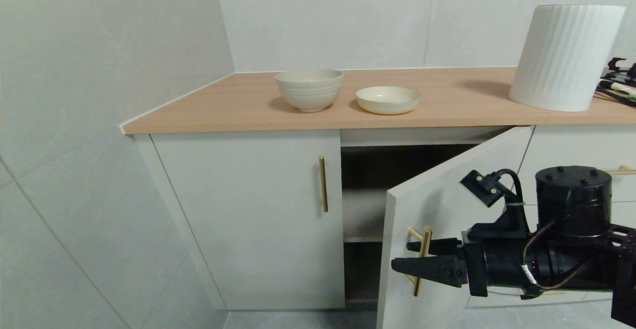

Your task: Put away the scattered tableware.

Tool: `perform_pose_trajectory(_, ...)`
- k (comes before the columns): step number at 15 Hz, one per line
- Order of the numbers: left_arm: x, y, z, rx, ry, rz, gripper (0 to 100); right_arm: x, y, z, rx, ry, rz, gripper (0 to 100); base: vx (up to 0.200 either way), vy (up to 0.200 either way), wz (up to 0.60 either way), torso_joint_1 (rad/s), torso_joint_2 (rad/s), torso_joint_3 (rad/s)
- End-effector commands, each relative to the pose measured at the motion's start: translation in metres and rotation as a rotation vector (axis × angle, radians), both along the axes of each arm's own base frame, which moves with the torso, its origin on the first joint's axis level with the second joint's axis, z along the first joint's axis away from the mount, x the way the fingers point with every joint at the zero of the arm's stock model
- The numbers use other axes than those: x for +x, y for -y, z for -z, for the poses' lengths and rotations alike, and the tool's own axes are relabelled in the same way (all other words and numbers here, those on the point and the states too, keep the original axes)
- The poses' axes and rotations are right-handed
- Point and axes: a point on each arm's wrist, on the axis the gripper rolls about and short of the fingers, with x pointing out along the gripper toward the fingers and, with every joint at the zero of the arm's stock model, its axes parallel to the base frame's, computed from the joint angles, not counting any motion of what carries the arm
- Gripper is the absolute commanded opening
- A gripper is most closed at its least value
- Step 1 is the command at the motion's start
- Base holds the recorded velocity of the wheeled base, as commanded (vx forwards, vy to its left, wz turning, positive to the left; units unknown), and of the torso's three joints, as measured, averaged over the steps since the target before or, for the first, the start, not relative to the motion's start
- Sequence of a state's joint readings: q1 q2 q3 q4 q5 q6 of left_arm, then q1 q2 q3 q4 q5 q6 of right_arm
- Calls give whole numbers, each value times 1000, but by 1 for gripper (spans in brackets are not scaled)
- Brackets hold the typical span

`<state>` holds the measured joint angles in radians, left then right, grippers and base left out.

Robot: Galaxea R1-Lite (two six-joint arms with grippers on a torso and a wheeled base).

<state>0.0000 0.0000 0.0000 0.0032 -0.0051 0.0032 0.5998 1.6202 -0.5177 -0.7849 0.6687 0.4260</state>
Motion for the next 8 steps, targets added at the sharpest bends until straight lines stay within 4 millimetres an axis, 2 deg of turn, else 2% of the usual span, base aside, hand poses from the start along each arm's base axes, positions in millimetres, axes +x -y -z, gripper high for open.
perform_pose_trajectory(1, 0, 0, 0, 0, 0, -1, 100, -5, 3, 1, 1, -2, -4, 100, 0, 0, 0, 0, 0, 0)
perform_pose_trajectory(8, 0, 0, 0, 38, 0, 1, 100, -11, 7, 1, 9, 18, 1, 100, 0, 0, 0, 0, 0, 0)
